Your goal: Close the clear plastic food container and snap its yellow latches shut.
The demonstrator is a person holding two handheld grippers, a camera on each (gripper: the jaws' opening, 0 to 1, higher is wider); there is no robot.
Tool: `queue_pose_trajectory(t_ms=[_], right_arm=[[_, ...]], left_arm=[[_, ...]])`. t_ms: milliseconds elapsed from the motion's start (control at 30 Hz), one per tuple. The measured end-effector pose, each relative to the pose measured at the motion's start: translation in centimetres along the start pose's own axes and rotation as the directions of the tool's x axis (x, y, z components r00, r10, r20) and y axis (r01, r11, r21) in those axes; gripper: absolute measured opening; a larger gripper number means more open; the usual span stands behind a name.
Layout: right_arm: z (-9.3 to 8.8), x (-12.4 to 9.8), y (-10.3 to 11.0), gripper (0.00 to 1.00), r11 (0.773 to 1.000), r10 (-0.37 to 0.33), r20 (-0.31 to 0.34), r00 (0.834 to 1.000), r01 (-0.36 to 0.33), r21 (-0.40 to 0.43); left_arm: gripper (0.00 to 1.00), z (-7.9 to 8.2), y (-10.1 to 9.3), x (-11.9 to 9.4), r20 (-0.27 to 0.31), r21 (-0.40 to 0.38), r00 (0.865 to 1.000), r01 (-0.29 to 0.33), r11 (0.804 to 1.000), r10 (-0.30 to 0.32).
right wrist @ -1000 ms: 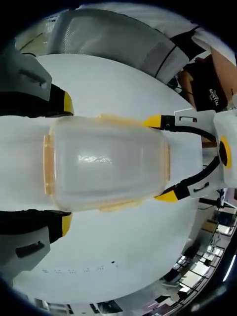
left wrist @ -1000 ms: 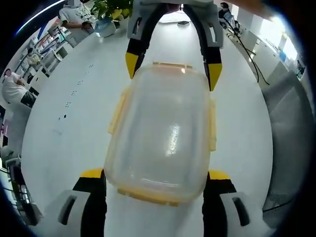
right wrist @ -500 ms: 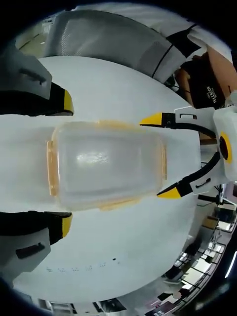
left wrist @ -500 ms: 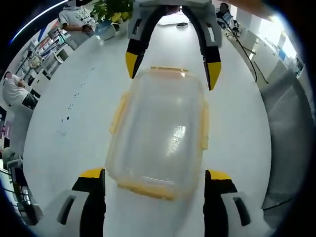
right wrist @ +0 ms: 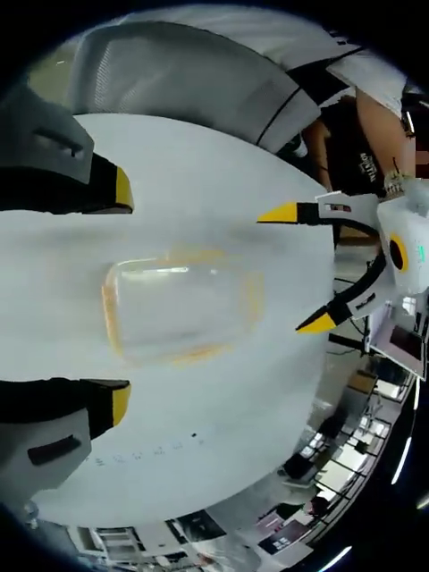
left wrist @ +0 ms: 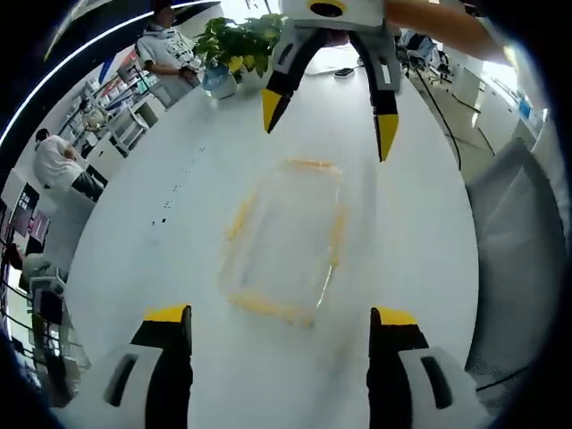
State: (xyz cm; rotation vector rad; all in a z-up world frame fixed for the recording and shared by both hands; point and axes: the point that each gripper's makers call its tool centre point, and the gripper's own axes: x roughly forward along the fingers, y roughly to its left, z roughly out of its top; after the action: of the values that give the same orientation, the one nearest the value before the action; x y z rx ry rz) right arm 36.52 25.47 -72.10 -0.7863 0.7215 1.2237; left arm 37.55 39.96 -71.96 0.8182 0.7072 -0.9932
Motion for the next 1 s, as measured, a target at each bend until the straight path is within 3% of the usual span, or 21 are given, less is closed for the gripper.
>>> queue_pose_trajectory(t_ms=[233,467,833,1000], right_arm=[[1.4,-2.3,2.5,0.72,0.999,-0.054,0.054,0.997,0.054,0.001],[2.2,-3.7,4.6,0.7,0.993,-0.115,0.106,0.988,0.112,0.032],[1.9,-4.9,7.6,0.68,0.98,-0.178,0.158,0.971,0.161,0.117],[1.8,-5.1,8.7,0.67,0.972,-0.207,0.188,0.96,0.179,0.154]], left_arm=[[0.79,-0.3,-1.7,-4.2,0.071,-0.047,0.994,-0.076,0.996,0.079],[0.79,-1.7,-3.5,-7.3,0.131,-0.116,0.978,-0.146,0.982,0.161],[0.78,-3.8,-6.1,-9.3,0.183,-0.225,0.955,-0.189,0.956,0.232],[0.77,-4.4,-6.7,-10.1,0.209,-0.272,0.936,-0.221,0.936,0.282]])
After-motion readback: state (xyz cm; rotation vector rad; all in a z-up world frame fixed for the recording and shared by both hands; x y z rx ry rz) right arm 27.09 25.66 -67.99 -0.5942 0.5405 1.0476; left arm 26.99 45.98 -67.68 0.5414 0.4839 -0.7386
